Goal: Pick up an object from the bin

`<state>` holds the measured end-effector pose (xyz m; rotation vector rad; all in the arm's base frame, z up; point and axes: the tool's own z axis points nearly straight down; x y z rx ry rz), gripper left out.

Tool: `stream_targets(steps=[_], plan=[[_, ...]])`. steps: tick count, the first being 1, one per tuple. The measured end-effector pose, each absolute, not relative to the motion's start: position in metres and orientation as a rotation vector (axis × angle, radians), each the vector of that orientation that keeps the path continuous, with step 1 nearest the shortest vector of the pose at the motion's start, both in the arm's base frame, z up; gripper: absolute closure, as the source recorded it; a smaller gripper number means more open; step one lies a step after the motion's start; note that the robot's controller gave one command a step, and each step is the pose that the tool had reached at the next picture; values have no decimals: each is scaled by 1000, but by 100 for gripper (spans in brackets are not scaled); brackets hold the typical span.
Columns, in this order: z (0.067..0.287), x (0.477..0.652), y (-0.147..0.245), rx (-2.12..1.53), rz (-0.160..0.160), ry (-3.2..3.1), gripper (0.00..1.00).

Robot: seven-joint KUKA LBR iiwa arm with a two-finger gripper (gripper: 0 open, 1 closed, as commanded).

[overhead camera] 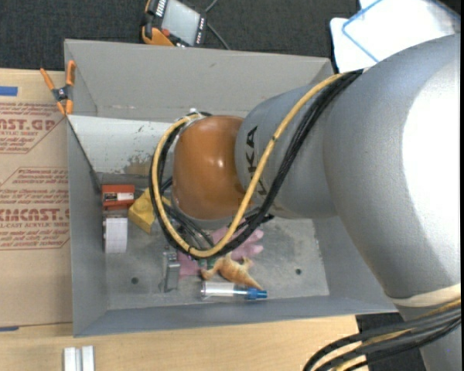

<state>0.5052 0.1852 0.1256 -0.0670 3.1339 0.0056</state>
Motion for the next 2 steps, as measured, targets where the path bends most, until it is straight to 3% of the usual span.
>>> stream_targets(steps=[1, 2], plan=[[78, 512, 150, -618, 3, 3078, 0], [74, 500, 138, -616, 4, 3072, 0]])
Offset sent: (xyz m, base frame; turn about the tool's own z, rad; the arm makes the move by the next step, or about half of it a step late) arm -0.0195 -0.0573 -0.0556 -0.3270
